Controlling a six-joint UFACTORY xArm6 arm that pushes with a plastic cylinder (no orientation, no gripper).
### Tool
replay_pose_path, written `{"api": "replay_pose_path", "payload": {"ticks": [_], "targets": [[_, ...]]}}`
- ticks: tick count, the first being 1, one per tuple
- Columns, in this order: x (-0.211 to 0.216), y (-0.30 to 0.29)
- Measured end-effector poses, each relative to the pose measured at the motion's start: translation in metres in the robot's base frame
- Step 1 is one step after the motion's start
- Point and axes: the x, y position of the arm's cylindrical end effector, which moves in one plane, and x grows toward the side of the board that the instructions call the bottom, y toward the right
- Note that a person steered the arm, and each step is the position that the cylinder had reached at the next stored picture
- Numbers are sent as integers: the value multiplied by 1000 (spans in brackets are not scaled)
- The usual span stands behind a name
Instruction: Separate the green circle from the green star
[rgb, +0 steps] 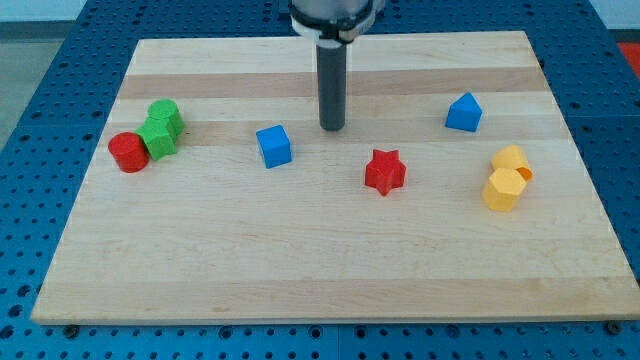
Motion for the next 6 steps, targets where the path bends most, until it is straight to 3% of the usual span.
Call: {"api": "replay_pose_path", "payload": {"ticks": [2, 3, 4, 5, 6], "targets": [[-64, -115], [-66, -230], [-47, -295], [5, -234], [2, -185]]}}
